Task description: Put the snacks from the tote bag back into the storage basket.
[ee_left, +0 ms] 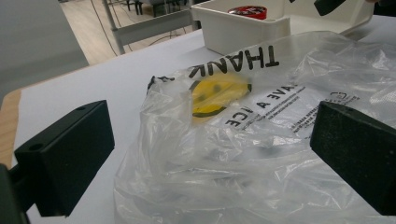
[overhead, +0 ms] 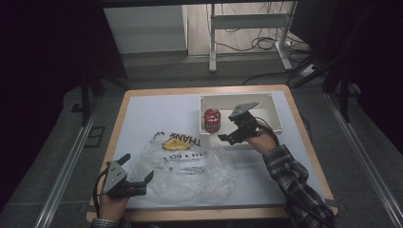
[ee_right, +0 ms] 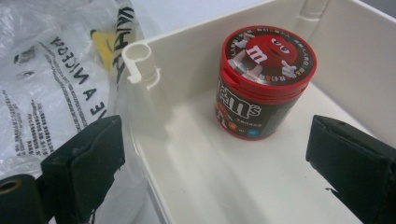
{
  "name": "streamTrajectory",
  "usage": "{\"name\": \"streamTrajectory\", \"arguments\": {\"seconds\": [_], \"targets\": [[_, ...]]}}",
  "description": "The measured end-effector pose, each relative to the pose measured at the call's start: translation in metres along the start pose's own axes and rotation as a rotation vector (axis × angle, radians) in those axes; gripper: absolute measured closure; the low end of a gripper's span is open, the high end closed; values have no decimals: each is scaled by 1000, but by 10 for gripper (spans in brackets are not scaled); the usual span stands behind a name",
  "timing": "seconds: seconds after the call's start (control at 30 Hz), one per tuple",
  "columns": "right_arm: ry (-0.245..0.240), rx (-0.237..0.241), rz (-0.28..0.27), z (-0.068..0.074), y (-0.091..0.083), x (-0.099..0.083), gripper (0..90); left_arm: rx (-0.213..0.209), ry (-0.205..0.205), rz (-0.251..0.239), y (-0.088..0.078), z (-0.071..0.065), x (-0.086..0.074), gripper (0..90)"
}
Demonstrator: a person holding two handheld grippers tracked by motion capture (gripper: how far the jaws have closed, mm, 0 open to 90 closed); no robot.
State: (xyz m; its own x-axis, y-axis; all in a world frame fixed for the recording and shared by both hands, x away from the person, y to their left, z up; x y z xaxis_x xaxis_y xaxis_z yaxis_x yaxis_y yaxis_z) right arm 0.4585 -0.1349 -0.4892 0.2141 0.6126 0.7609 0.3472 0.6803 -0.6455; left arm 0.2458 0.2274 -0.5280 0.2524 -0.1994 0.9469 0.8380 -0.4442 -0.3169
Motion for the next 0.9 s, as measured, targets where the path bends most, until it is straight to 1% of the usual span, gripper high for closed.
{"name": "streamTrajectory", "arguments": {"seconds": [0.53,0.9], "targets": [[5,-5,-17,10,-13,-12,47,2,-1,-1,0,0,0,0],[1,-11,-35,15,-20,-15,47,2,0,-1,0,0,0,0]]}}
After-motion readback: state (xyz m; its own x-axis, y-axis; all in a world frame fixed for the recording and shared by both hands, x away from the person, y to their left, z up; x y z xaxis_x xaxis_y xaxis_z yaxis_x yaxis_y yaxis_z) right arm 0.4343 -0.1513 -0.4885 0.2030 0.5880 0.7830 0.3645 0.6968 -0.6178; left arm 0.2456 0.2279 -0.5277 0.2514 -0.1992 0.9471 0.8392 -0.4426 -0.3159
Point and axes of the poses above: each handheld gripper's, and its own axes: y roughly forward along the jaws, x roughly out of its top, z roughly to its left, the point moved 3 cm from there along y, roughly forward along the jaws, and after that the axes turned 2 degrees about -y, right-handed, at the moved point
